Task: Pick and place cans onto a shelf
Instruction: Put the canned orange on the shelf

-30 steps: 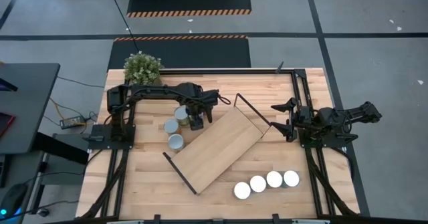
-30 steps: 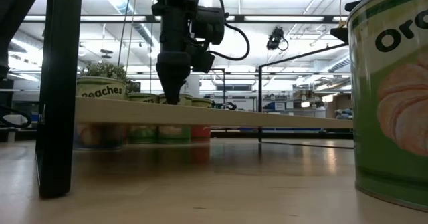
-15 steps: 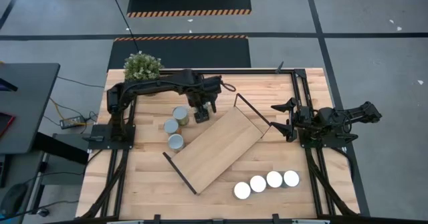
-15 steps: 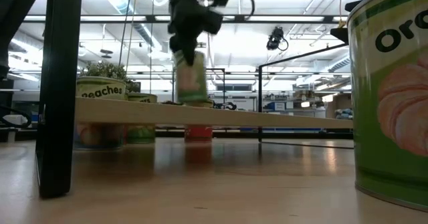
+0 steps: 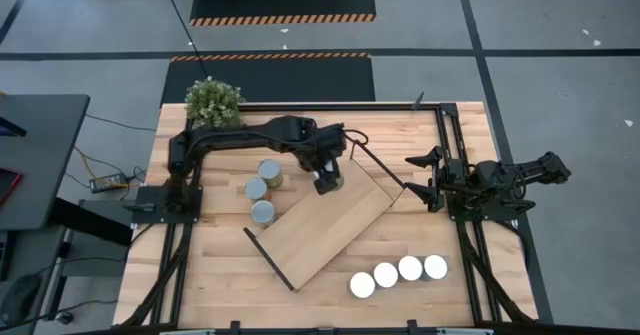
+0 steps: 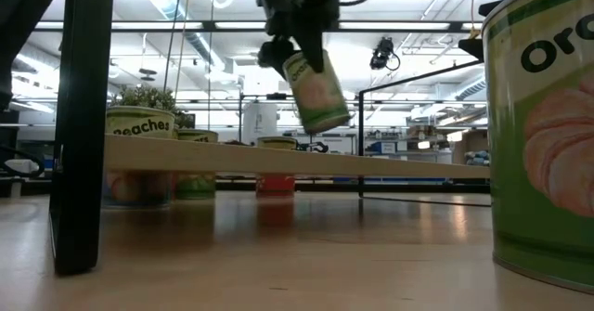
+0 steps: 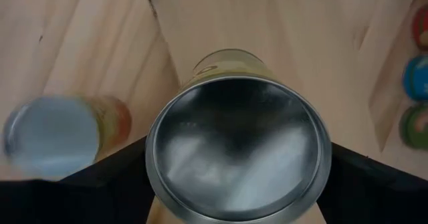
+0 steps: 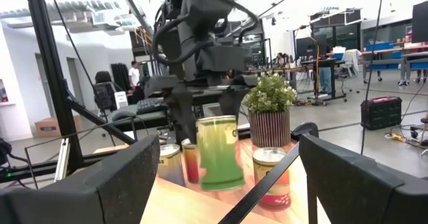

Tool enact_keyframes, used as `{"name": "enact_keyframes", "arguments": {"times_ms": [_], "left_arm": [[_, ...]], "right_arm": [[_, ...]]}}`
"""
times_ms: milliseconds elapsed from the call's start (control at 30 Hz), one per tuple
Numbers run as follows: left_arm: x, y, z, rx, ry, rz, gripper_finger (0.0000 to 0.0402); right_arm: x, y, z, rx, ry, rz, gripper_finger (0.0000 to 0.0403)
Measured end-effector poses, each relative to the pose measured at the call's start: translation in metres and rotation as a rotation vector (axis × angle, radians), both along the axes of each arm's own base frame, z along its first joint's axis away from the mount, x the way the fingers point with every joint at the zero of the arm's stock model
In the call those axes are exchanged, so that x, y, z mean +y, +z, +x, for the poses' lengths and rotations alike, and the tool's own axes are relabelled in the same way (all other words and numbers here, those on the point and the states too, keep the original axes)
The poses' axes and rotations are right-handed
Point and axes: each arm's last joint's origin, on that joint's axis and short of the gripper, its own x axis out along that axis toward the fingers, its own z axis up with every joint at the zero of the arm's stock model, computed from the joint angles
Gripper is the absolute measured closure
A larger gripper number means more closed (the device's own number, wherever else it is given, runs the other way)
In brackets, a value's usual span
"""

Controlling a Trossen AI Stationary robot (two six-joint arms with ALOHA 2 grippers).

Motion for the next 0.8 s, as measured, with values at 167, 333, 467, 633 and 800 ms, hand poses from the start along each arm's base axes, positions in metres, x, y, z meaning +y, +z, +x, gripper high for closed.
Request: {"name": "enact_keyframes", "arguments": {"times_ms": [167, 333, 467, 633, 800], "left_arm": [[-0.001, 0.001, 0.021, 0.010, -0.012, 0.000, 0.0071], [0.000, -0.019, 0.035, 0.123, -0.023, -0.020, 0.0070], [-0.008, -0.027, 0.038, 0.158, -0.091, -0.097, 0.0070], [-0.022, -0.027, 0.038, 0.171, -0.122, -0.086, 0.0070], [-0.032, -0.030, 0.040, 0.165, -0.214, -0.045, 0.0070]], "right_arm": [[0.000, 0.001, 0.000, -0.011, 0.007, 0.001, 0.0037], [0.000, 0.001, 0.000, -0.012, 0.007, 0.001, 0.0037], [0.000, 0.002, 0.000, -0.017, 0.007, 0.003, 0.0037], [0.000, 0.002, 0.000, -0.018, 0.008, 0.003, 0.0037], [0.000, 0.002, 0.000, -0.018, 0.008, 0.003, 0.0037]]}}
